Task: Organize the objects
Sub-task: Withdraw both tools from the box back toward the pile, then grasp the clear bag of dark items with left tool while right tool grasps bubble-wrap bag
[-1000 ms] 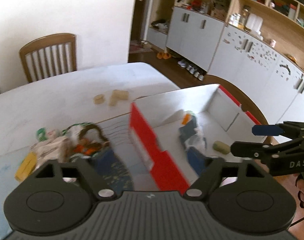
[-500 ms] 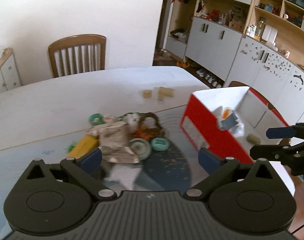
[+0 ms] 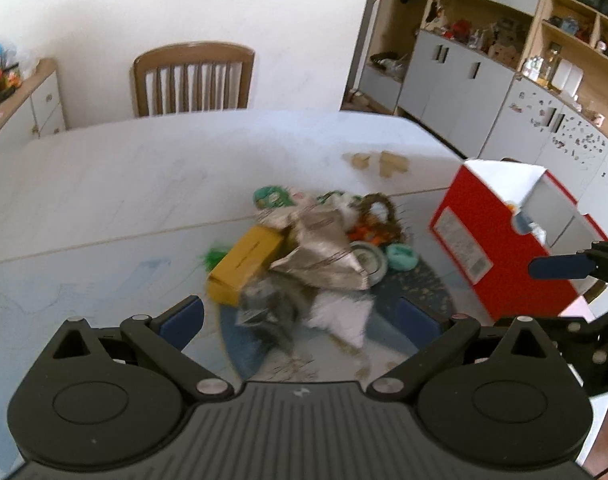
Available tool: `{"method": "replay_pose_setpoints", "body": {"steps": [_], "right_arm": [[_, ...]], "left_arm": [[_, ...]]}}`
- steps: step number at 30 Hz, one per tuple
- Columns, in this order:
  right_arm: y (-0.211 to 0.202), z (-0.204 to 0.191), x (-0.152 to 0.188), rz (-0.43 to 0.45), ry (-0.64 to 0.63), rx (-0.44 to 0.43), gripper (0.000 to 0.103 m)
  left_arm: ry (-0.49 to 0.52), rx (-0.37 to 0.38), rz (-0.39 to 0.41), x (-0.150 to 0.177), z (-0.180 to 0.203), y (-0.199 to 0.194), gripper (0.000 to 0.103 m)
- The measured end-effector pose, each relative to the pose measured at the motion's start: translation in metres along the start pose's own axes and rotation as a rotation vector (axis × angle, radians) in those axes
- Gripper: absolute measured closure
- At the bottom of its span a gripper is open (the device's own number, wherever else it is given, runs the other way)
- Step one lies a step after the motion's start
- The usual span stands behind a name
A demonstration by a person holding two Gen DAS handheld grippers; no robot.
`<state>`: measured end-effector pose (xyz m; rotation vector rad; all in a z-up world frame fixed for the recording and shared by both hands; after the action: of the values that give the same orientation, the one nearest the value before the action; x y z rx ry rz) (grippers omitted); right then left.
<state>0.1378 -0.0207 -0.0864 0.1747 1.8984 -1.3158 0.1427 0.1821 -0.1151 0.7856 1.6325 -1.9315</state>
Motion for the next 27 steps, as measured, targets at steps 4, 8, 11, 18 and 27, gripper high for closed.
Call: {"method": "replay_pose_setpoints", "body": {"steps": [4, 8, 11, 18, 27], "right_arm": [[0.022, -0.015, 0.000, -0.025, -0.042, -0.021, 0.012], [0.046, -0.023, 0.003, -0.061, -0.056, -0.029, 0.013], [0.061, -0.028, 0.005, -0.086, -0.066, -0.038, 0.015], [0.094, -0.033, 0.005, -0.130, -0.096, -0.032, 0.019], [0.118, -0.025, 0.005, -0.155, -0.053, -0.057, 0.028]], "left_arm": [[0.003, -0.007, -0.016, 0.006, -0.013, 0.013, 0.000], [-0.020, 0.001, -0.043, 0.012, -0.025, 0.029, 0.000], [-0.049, 0.003, -0.061, 0.015, -0.034, 0.040, 0.000], [-0.069, 0.029, -0.084, 0.019, -0.042, 0.059, 0.000], [-0.046, 0.093, -0.096, 0.016, -0.036, 0.071, 0.012]]}}
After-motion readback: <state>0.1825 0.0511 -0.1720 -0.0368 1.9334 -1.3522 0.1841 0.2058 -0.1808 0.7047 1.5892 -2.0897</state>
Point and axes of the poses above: each gripper's, at about its wrist camera, not at the fingertips, and y roughly the way its jaws point, z to its right, x to its underside, the point moved 6 cm from there along y, roughly the way its jaws point, and after that the axes turned 3 degrees about y, right-handed, at the moved point
